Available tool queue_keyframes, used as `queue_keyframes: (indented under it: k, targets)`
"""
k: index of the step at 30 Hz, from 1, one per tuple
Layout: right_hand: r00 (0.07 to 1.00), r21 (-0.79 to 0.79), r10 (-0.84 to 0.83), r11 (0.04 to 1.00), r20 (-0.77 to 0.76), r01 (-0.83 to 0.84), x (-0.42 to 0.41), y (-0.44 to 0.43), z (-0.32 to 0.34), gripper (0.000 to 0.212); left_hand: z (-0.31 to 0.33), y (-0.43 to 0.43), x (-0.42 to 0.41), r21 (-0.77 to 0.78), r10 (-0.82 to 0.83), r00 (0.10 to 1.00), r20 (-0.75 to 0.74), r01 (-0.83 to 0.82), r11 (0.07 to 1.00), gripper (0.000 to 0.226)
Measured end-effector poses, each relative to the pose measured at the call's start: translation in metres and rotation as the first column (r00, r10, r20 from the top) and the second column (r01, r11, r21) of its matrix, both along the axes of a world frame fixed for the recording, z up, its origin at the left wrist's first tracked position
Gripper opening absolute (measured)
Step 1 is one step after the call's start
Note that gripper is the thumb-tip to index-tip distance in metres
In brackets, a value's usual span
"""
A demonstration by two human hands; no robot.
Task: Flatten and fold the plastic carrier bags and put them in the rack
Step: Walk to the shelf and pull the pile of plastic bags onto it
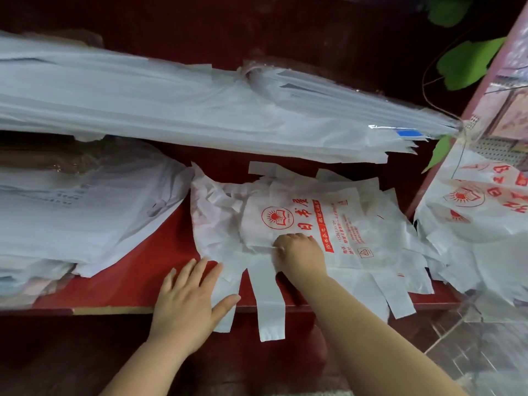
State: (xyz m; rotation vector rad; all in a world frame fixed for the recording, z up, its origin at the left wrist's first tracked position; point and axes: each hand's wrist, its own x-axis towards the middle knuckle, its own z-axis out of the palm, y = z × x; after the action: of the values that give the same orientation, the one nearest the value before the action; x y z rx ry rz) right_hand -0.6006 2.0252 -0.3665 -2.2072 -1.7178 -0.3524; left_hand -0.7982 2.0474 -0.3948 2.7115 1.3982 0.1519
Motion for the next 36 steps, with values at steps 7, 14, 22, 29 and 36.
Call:
queue_keyframes:
  k: [7,14,22,29,36]
  targets:
    - [0.984,0.572,0.16,0.816,-0.082,-0.085,0.022,-0.053,0.02,0.027,0.015,-0.018,-0.003,-0.16,0.143,0.764,0.63,-0.052,0.986,0.093]
    - [0.941,0.356,0.338,0.882,-0.02,-0.31,0.021,-0.096,-0.013,0.028,0.05,-0.073,0.057,0.079,-0.218,0.85,0.48,0.206,0.975,0.099]
    - [0.947,0.197,0.314,0.935,-0.071,-0.296,0.019,-0.105,-0.024,0.034,0.02,-0.048,0.064,0.361,-0.391,0.873,0.291,0.278,0.89,0.031]
    - [0.932,0.062,0.266,0.955,0.248,-0.289,0.064,-0.096,-0.006,0.039,0.065,0.005,0.012,0.49,-0.462,0.88,0.111,0.357,0.796,0.018]
    - [0.942,0.013,0.314,0.948,0.115,-0.318,0.024,-0.102,0.004,0.029,0.086,0.022,0.001,0.244,0.195,0.978,-0.076,-0.171,0.955,0.034]
